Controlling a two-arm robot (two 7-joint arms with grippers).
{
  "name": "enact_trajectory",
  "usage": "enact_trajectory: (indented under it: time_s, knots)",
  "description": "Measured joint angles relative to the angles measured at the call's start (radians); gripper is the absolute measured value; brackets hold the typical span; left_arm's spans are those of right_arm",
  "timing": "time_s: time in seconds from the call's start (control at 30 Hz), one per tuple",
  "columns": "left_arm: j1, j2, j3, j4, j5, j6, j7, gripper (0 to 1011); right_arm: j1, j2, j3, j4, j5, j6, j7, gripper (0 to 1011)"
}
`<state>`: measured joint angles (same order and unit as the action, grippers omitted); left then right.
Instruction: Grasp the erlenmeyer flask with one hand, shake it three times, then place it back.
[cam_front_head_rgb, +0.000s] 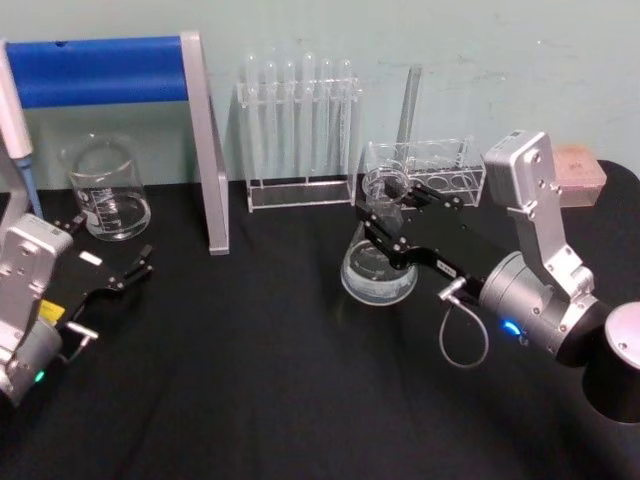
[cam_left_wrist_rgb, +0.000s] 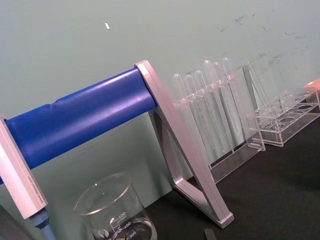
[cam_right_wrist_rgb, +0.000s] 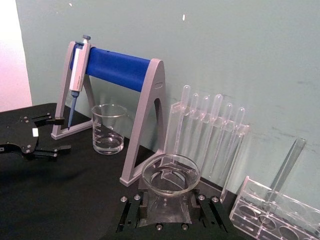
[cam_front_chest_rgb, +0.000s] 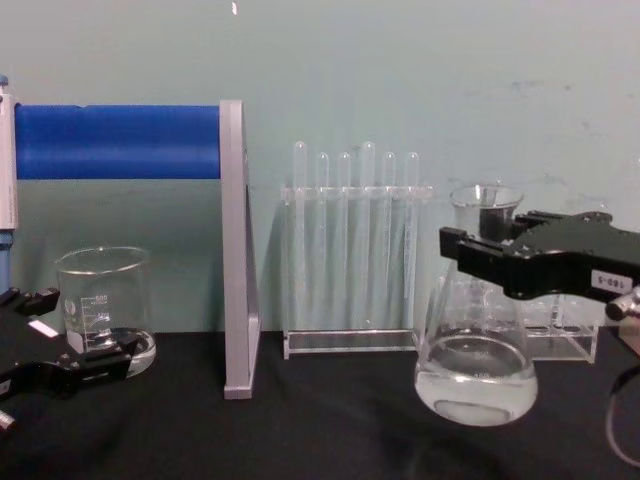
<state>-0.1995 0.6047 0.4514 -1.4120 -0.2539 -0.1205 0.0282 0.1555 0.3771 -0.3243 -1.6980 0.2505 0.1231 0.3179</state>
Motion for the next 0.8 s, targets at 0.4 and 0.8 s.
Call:
enact_trajectory:
  time_s: [0.4, 0.8]
  knots:
    - [0.000, 0.000, 0.000, 0.000, 0.000, 0.000, 0.000, 1001, -0.001, -0.014, -0.035, -0.006, 0.005, 0.001, 0.036, 449]
    - [0.000, 0.000, 0.000, 0.000, 0.000, 0.000, 0.000, 1001, 0.005, -0.024, -0.114, -0.026, 0.021, -0.005, 0.087, 449]
